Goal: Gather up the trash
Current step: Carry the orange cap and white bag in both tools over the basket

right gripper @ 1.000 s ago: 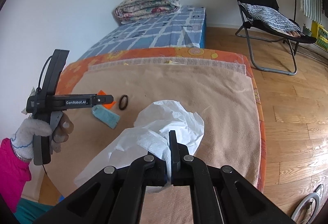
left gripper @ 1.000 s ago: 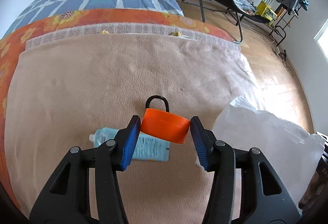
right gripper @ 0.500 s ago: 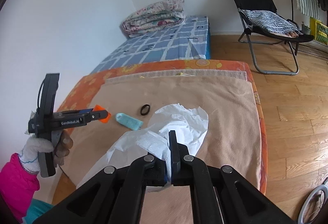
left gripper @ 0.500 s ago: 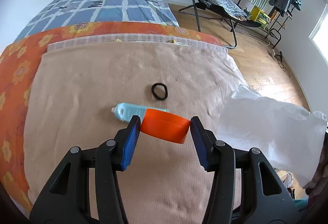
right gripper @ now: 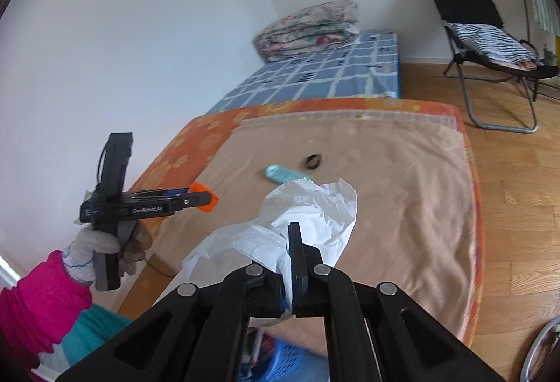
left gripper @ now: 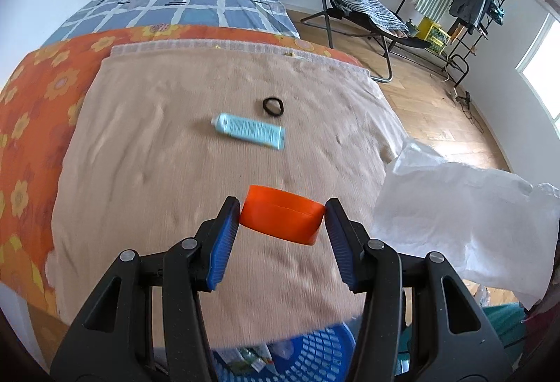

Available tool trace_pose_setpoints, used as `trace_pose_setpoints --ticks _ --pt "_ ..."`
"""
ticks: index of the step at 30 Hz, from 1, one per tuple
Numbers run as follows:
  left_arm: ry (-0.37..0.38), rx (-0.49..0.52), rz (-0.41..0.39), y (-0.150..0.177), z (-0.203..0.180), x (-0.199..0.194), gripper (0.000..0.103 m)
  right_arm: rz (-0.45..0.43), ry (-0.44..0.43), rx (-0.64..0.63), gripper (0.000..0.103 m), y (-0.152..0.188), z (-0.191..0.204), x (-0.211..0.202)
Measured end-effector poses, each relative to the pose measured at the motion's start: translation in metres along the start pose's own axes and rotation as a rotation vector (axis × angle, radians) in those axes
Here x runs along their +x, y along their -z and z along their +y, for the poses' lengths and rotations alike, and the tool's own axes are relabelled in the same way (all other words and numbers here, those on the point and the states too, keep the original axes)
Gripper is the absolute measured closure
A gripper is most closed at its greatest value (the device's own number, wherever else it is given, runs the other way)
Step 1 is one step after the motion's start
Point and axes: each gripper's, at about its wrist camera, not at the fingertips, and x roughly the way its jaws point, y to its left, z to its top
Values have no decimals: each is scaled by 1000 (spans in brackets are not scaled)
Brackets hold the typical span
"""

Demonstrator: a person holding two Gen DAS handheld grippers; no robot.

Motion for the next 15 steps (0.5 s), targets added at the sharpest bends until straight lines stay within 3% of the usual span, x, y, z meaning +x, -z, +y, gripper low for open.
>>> trace_pose_setpoints --ticks 15 --pt "0 -4 65 93 15 -28 51 169 -168 -104 103 78 59 16"
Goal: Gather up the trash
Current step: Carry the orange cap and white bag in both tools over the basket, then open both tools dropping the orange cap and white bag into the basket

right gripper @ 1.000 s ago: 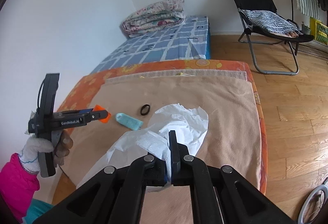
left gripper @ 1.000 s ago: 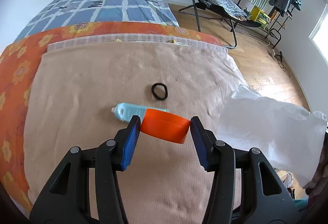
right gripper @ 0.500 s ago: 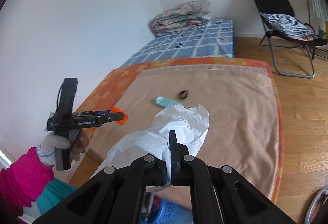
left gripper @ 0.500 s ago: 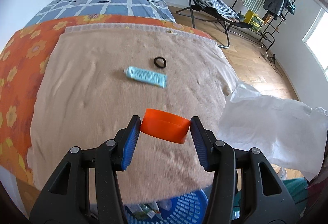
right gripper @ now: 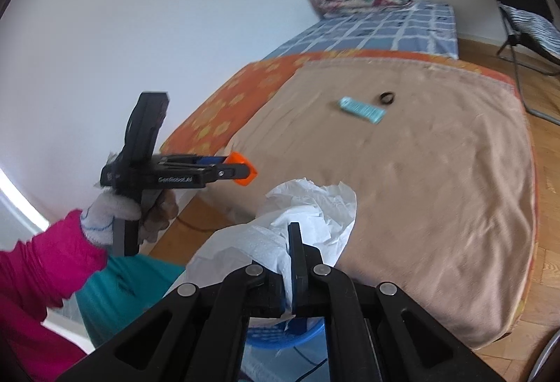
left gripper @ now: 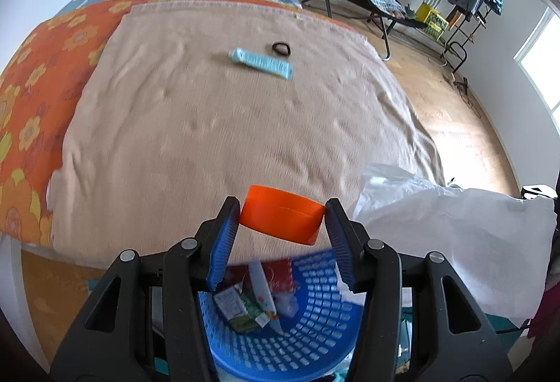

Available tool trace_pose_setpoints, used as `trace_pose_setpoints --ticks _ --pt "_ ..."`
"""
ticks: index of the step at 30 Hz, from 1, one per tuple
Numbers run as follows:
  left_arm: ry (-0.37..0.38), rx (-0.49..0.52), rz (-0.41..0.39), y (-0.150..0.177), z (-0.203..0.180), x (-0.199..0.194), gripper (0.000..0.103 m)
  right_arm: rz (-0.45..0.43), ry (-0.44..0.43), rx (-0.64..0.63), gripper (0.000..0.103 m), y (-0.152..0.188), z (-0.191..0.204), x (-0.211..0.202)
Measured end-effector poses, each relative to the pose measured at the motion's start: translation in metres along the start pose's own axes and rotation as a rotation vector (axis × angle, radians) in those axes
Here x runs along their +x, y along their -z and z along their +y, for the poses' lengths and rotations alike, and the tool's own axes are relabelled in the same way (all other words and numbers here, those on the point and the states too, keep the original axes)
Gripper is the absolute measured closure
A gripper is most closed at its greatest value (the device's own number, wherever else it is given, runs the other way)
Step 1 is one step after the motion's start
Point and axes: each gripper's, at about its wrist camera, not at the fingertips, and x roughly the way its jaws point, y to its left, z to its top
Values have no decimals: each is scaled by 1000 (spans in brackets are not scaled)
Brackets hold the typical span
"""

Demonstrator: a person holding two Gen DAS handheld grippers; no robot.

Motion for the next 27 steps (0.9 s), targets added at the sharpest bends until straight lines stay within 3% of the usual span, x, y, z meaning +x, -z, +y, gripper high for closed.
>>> trace_pose_setpoints --ticks 17,27 --pt "5 -6 177 72 17 38 51 262 -37 -9 103 52 18 80" --pt "1 -13 236 96 22 50 51 344 -37 16 103 64 19 111"
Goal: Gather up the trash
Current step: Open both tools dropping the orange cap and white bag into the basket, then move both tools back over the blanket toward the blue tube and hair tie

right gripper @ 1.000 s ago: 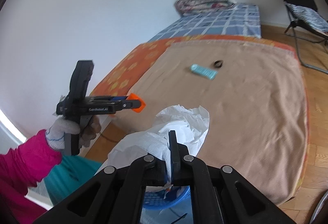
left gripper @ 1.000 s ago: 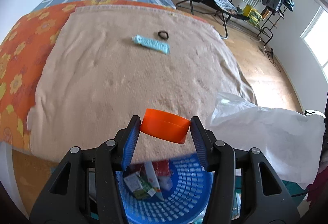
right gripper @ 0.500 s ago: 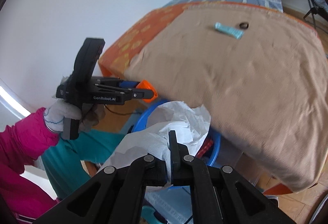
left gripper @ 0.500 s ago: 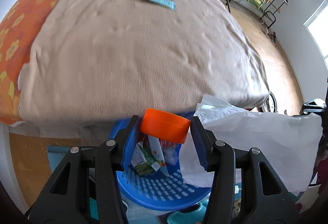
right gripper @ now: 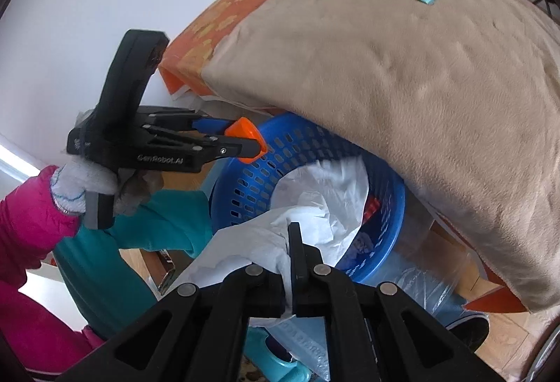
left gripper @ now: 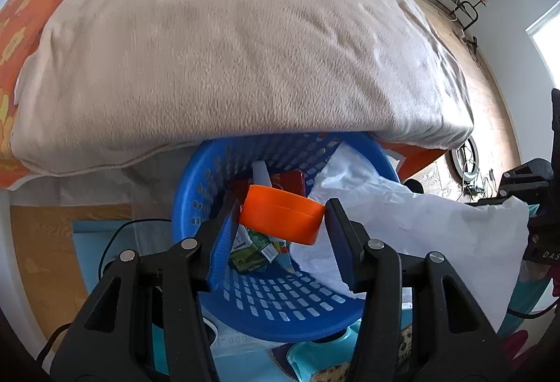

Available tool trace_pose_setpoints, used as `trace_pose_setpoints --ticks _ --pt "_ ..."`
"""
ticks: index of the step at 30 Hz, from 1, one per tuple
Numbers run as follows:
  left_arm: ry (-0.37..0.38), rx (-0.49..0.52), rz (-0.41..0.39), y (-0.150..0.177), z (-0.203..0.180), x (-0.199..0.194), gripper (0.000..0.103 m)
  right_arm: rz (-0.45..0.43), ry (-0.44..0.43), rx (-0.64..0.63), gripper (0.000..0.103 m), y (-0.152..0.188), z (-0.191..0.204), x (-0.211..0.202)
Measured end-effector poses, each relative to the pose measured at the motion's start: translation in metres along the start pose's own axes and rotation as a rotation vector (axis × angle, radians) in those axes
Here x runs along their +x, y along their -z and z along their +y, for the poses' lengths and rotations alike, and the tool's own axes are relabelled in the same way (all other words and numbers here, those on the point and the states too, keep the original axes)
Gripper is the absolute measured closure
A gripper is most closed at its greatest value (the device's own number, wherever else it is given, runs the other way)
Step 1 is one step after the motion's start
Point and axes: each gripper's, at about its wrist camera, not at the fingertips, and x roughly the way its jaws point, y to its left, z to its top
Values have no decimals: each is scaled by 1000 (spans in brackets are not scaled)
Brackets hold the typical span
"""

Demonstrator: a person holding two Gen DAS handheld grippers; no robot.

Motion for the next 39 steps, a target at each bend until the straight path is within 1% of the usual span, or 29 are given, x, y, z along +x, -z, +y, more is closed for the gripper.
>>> trace_pose_setpoints --ticks 4,8,10,11,12,13,14,15,16,17,18,21,24,29,33,37,39 --pt "2 4 7 1 -1 2 51 7 28 22 101 -4 -5 6" --pt "8 8 11 0 -3 2 51 15 52 33 97 -8 -10 11" --pt "9 12 15 0 -3 2 51 16 57 38 88 -7 -10 11" --pt "9 13 16 0 -3 2 51 14 57 41 76 -7 -10 12" --pt "10 14 20 0 -3 2 51 10 59 40 69 -8 -10 12" --pt "13 15 23 0 -4 3 51 5 65 37 68 -7 -9 11" --pt "16 15 27 0 -6 4 49 2 74 30 68 -8 -8 11" --pt "21 16 31 -1 -7 4 46 2 80 26 63 -9 -7 10" --pt "25 17 31 -1 -8 4 40 -2 87 21 59 -10 -6 9" --pt "24 18 26 -1 -8 3 38 -7 93 20 51 -11 -5 9" --pt "21 20 21 -1 -9 2 38 -11 95 19 48 -11 -5 8" --pt "20 20 21 -1 -10 2 37 -18 100 17 47 -12 -4 6" --pt "24 17 27 -1 -10 3 37 -18 111 21 43 -12 -6 6" --pt "16 26 28 -1 -12 3 37 -24 122 23 42 -11 -6 3" --pt "18 27 25 -1 -13 2 37 -33 134 19 35 -10 -6 -1" --pt "20 30 27 0 -14 2 37 -43 143 16 32 -11 -5 -3" --pt "21 33 28 0 -15 1 37 -46 149 16 29 -12 -6 -4"
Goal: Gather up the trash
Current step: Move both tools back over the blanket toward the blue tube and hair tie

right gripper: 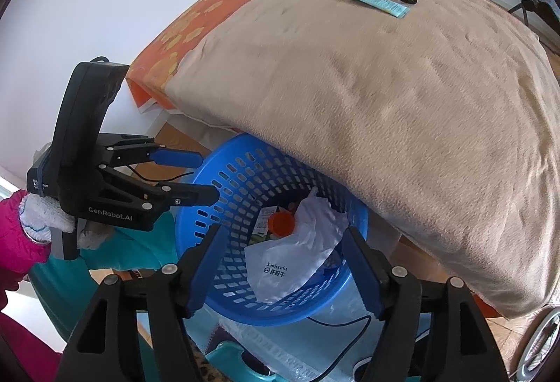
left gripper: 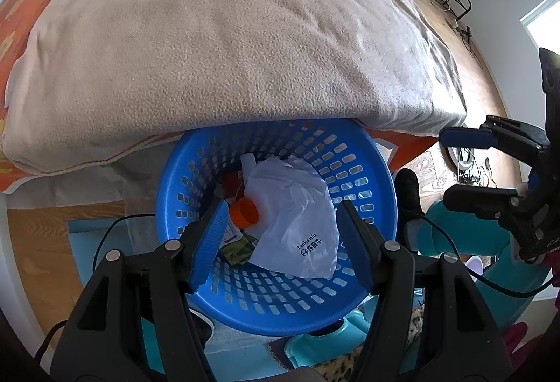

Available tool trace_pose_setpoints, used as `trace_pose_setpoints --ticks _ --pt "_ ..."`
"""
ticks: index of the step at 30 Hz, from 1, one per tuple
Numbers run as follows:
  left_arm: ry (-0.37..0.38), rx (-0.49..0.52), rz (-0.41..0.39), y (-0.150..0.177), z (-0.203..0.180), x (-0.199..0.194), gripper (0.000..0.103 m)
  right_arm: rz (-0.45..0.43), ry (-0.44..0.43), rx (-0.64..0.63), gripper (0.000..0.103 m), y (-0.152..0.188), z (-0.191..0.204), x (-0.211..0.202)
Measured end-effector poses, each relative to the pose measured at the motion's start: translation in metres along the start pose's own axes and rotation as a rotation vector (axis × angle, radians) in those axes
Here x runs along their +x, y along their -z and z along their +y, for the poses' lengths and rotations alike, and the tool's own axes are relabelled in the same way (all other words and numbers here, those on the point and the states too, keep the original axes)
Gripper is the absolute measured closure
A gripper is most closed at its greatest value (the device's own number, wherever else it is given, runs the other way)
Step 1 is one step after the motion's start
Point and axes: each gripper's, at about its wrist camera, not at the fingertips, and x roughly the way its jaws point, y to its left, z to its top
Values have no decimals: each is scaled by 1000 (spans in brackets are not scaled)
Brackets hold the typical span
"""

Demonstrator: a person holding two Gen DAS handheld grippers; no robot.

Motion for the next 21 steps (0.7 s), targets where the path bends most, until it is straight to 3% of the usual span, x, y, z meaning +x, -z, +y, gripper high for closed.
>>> trace_pose_setpoints --ticks 21 --pt "34 -14 -125 -33 -5 -40 37 -189 38 42 22 -37 -17 -50"
